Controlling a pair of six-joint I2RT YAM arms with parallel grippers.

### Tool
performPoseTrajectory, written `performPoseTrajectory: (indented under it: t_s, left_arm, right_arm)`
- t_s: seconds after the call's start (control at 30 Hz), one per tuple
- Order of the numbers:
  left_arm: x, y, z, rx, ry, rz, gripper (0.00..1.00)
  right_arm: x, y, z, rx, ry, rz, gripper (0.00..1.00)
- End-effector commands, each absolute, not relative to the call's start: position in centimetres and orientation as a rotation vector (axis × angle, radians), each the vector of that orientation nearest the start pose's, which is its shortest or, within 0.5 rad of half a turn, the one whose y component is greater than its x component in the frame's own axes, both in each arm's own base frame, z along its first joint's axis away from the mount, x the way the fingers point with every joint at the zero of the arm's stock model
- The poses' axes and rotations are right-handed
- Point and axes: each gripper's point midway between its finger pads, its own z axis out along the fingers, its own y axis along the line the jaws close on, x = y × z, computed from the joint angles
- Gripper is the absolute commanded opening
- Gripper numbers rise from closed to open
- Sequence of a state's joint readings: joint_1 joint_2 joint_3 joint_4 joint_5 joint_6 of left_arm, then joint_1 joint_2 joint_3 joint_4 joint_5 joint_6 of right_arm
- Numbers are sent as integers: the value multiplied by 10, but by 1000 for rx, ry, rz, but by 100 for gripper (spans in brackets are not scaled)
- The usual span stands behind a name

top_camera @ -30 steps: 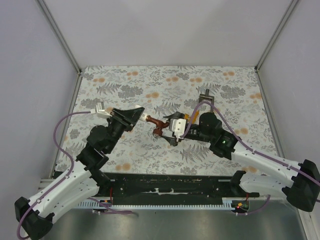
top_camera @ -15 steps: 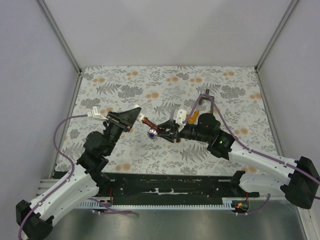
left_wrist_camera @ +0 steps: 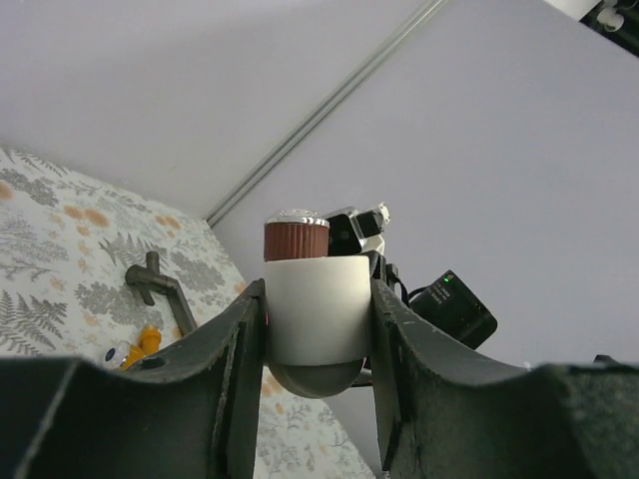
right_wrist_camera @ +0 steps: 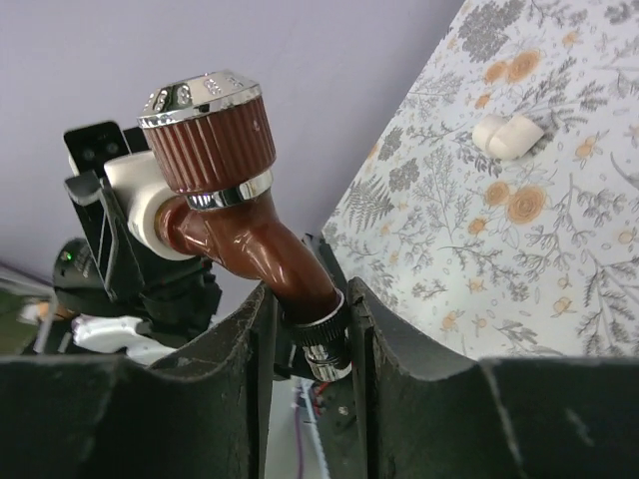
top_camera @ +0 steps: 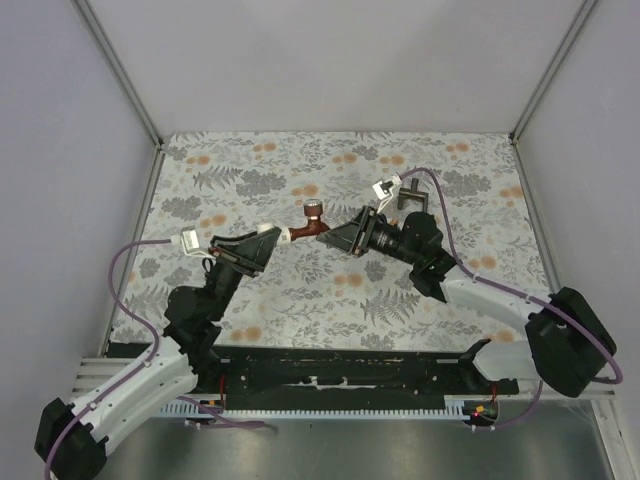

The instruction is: Install the water faucets

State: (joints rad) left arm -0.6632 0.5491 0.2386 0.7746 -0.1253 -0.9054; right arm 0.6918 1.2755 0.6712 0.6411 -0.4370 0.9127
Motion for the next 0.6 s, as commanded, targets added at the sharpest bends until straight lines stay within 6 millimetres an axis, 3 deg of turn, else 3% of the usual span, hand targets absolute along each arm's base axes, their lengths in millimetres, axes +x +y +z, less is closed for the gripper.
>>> performPoseTrajectory:
  t_s: [0.0,0.17,0.23,0.4,0.47,0.57]
  left_arm:
    - [173,-187,375,-45,955,-1425,2]
    - [194,-175,359,-222,1018,-1397,2]
    - [203,-167,349,-318,1048,-1381,2]
    - [220,-155,322,-524,1147,-1355,2]
    - [224,-154,317,-593,1186,-1369,2]
    - [227,-159,312,-653,1254,-1388,2]
  right_arm:
    - [259,334,266,100,1755,1715,22]
    - [264,325,271,5,1708,1599,47]
    - [263,319,274,-85,1693,1510,62]
    - [253,299,284,-473,1559,1172,92]
    - [244,294,288,-665,1448,1051,98]
    - [228,289,287,-928,1285,908,98]
